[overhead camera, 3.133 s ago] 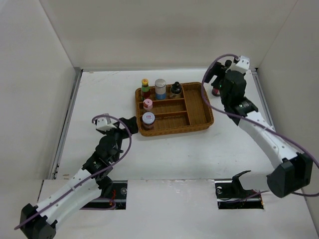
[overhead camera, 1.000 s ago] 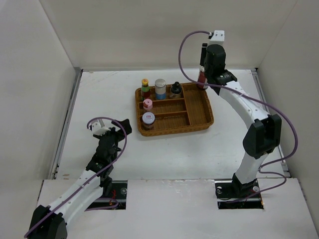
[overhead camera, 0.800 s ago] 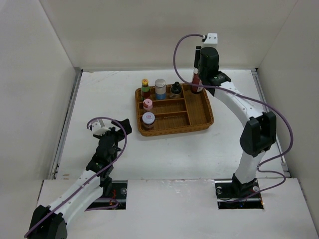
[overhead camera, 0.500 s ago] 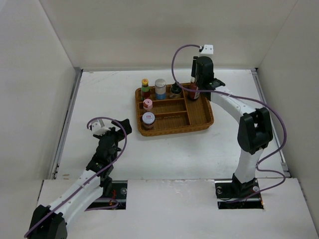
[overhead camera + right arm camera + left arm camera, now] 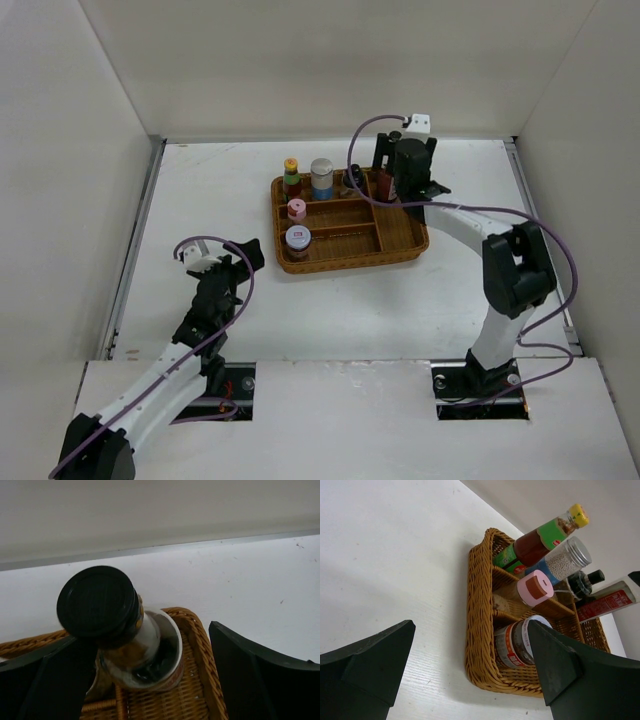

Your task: Organize the condiment bottles

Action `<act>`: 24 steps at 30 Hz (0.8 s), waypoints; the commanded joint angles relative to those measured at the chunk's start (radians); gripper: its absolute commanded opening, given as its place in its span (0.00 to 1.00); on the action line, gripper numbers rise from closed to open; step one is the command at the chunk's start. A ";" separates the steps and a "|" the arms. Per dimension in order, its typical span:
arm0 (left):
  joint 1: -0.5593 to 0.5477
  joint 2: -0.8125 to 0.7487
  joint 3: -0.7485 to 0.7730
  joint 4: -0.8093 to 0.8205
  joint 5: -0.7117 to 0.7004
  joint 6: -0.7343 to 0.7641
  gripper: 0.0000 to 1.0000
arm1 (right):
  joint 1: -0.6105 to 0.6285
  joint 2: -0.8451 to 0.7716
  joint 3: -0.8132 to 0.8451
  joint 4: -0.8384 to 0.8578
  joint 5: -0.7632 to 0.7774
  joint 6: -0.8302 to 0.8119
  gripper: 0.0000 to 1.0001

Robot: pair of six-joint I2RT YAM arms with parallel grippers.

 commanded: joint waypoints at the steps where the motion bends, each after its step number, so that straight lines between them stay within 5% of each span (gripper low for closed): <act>1: 0.009 0.020 0.020 0.041 0.011 -0.004 1.00 | 0.010 -0.160 -0.026 0.088 -0.012 0.019 0.97; 11: 0.083 0.070 0.043 -0.064 0.004 -0.048 1.00 | 0.025 -0.499 -0.289 0.079 0.008 0.092 1.00; 16: 0.117 0.187 0.092 -0.134 0.022 -0.097 1.00 | -0.018 -0.682 -0.579 0.070 0.127 0.285 1.00; 24: 0.164 0.273 0.176 -0.258 0.059 -0.108 1.00 | -0.078 -0.852 -0.892 0.024 0.105 0.546 1.00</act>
